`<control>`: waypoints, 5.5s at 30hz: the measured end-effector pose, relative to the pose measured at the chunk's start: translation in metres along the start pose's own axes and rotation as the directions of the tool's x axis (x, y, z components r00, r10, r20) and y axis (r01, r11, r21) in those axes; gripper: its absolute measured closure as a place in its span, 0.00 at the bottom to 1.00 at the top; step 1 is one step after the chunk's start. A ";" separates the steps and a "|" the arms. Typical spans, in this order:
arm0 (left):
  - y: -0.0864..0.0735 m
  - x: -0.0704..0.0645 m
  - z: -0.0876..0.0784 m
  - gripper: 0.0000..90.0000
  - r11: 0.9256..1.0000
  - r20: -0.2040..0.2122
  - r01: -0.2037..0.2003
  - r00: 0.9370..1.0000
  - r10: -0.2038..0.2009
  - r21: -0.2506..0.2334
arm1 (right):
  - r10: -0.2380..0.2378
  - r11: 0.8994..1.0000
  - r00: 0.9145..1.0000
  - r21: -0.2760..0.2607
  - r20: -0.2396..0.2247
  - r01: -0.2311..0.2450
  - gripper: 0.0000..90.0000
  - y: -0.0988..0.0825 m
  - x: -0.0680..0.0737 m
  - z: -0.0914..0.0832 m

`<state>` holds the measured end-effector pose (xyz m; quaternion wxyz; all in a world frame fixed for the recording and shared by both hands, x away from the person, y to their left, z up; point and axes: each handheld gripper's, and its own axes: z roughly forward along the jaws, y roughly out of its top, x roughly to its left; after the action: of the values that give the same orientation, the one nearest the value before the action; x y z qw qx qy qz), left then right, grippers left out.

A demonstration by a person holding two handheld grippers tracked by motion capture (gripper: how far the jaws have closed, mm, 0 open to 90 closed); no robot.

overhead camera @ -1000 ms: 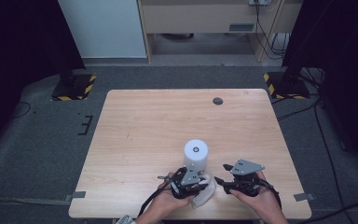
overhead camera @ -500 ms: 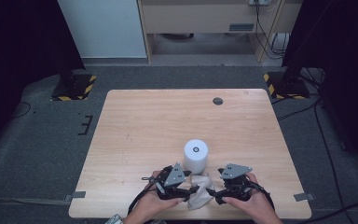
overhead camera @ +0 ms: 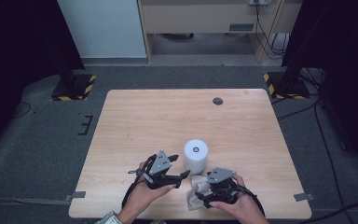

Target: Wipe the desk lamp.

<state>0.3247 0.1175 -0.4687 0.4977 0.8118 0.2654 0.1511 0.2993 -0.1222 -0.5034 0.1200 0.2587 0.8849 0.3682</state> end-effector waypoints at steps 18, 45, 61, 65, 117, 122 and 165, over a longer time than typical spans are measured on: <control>0.005 0.005 0.023 0.05 1.000 -0.018 0.015 1.000 -0.015 -0.006 | -0.031 0.998 0.999 0.051 -0.043 0.033 0.82 -0.005 -0.008 0.011; 0.027 0.013 0.063 0.09 1.000 -0.002 -0.027 1.000 0.027 -0.016 | 0.007 0.999 0.999 0.038 -0.048 -0.005 0.80 -0.011 -0.017 -0.005; 0.012 0.015 0.027 0.09 0.998 0.079 -0.058 0.995 0.057 0.001 | 0.040 0.999 0.999 -0.003 -0.024 -0.040 0.81 -0.013 -0.028 -0.019; 0.004 0.015 0.016 0.09 0.998 0.104 -0.063 0.993 0.064 -0.012 | 0.060 0.998 0.998 -0.033 -0.024 -0.060 0.81 -0.011 -0.033 -0.023; -0.003 0.015 0.031 0.12 0.994 0.071 -0.104 0.992 0.103 0.015 | 0.079 0.980 0.997 -0.187 0.016 -0.075 0.86 0.053 -0.067 -0.064; 0.008 0.013 0.049 0.07 0.996 0.065 -0.084 0.994 0.086 -0.031 | 0.089 0.977 0.996 -0.193 0.008 -0.085 0.86 0.052 -0.069 -0.064; 0.003 0.002 0.038 0.08 0.993 0.165 -0.110 0.980 0.114 -0.028 | 0.187 0.981 0.979 -0.031 -0.076 -0.189 0.86 0.014 -0.079 0.000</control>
<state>0.3463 0.0896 -0.4834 0.5166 0.8305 0.1753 0.1130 0.3705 -0.1569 -0.4921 0.0572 0.3252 0.8531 0.4041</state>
